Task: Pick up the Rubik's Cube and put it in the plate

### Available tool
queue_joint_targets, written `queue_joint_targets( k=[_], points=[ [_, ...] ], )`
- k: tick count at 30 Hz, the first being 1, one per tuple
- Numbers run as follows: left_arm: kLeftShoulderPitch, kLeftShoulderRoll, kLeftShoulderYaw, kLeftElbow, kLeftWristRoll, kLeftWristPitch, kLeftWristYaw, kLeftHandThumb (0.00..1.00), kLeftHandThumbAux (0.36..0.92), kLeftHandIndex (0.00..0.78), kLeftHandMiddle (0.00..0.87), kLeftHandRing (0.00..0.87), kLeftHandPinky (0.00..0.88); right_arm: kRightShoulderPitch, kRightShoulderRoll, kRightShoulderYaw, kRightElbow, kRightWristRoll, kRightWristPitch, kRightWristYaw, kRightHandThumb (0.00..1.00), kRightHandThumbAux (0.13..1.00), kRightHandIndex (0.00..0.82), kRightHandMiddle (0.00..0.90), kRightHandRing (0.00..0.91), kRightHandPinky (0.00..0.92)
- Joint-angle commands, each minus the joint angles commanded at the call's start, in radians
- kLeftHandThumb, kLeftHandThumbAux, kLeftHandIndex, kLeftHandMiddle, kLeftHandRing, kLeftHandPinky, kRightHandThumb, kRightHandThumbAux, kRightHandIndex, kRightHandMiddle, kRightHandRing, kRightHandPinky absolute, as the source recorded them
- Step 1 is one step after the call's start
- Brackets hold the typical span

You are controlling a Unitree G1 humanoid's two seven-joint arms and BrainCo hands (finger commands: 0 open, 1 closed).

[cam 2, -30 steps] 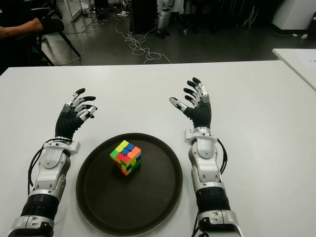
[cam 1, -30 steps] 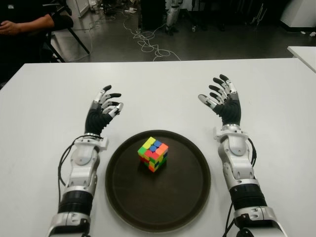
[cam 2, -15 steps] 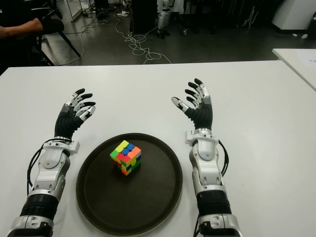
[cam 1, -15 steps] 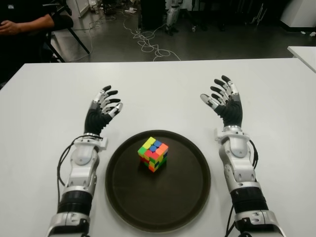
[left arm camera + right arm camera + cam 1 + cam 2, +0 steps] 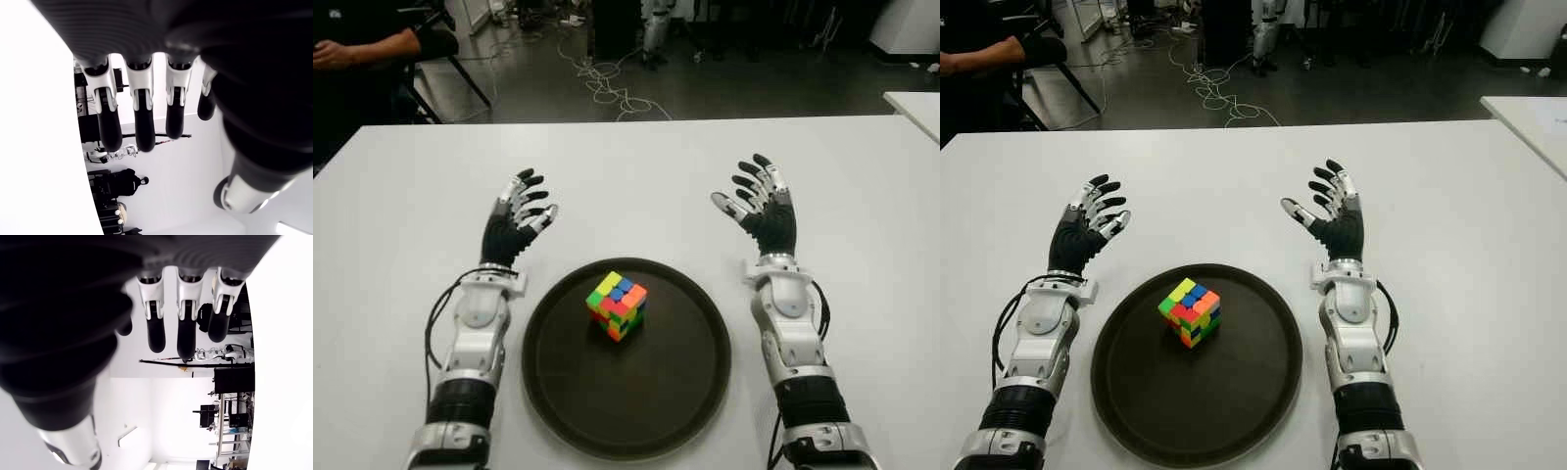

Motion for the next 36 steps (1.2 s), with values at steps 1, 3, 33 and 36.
queue_joint_targets(
  k=[1,3,33,36],
  points=[
    [0.0,0.0,-0.001,0.002,0.002,-0.003,0.001,0.262,0.713,0.123,0.178,0.207,0.264,0.001,0.0,0.001,0.001,-0.003,-0.001,0.0,0.075,0.82,0.174,0.232,0.23,0.225],
    [0.001,0.0,-0.002,0.002,0.005,-0.004,0.001,0.254,0.714,0.121,0.174,0.201,0.256,0.003,-0.002,0.004,0.004,-0.007,-0.003,0.0,0.076,0.82,0.175,0.231,0.23,0.227],
    [0.006,0.013,-0.01,-0.012,0.011,0.008,-0.009,0.147,0.736,0.072,0.086,0.085,0.121,0.004,-0.014,0.021,0.022,-0.046,-0.04,-0.01,0.053,0.826,0.164,0.233,0.224,0.215],
    [0.004,0.015,-0.009,-0.008,0.014,0.009,-0.005,0.155,0.734,0.072,0.085,0.084,0.121,0.002,-0.016,0.023,0.025,-0.048,-0.04,-0.011,0.041,0.828,0.157,0.227,0.219,0.208]
  ],
)
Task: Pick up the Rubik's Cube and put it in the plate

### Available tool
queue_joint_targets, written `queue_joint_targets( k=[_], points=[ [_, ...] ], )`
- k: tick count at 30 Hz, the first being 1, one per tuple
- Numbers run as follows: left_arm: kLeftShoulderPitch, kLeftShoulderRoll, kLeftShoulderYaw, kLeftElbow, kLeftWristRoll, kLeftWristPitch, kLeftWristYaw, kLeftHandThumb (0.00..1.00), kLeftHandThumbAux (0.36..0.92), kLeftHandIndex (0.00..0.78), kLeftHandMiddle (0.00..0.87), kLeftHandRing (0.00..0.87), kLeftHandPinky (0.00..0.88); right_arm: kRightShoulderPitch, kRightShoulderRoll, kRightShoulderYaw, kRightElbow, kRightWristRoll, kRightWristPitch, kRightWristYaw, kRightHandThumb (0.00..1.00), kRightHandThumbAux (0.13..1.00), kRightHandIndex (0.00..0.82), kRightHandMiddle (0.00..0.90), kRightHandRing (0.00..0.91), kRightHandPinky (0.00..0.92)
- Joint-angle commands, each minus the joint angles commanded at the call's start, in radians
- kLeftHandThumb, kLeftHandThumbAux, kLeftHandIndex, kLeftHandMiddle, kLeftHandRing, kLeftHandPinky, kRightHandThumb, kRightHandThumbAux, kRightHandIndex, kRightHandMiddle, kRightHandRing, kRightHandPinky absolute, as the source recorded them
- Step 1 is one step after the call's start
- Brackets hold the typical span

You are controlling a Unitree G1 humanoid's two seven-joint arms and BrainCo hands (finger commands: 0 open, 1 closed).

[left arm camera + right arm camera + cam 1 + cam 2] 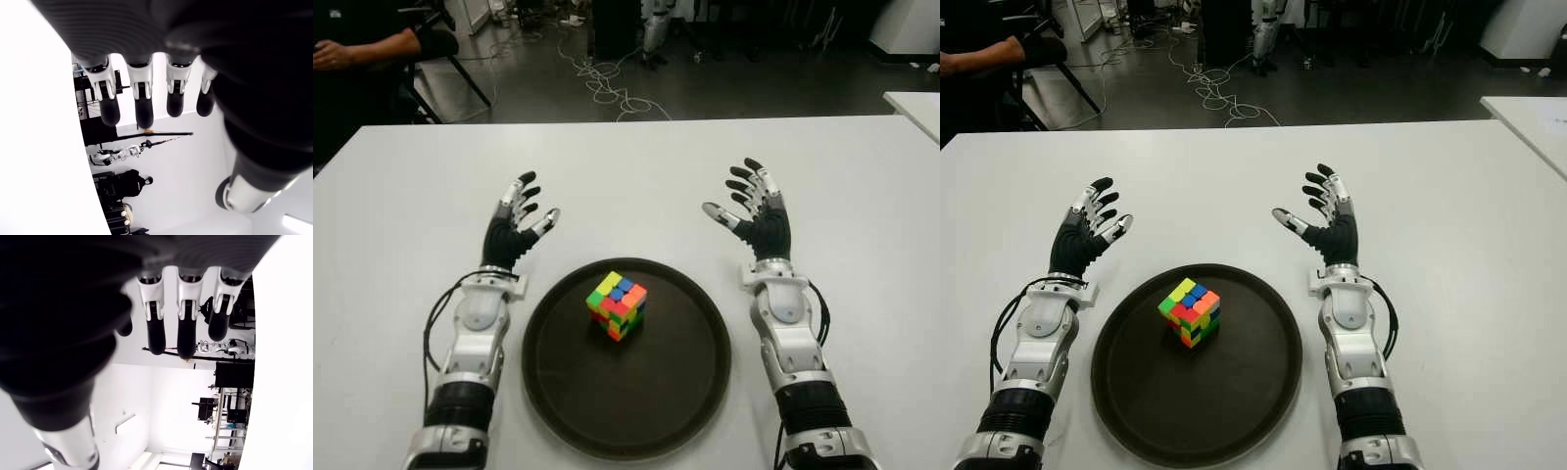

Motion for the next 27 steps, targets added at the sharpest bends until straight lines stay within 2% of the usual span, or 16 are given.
queue_joint_targets(
  k=[17,27],
  points=[
    [-0.012,0.014,-0.007,0.042,0.044,-0.042,0.027,0.16,0.665,0.072,0.087,0.089,0.125,-0.009,0.002,0.0,0.018,-0.004,-0.01,-0.01,0.036,0.832,0.162,0.232,0.225,0.206],
    [-0.017,0.016,-0.01,0.064,0.038,-0.069,0.033,0.173,0.672,0.086,0.1,0.101,0.133,-0.01,-0.003,0.003,0.02,-0.025,-0.005,-0.019,0.02,0.825,0.165,0.234,0.224,0.213]
  ],
)
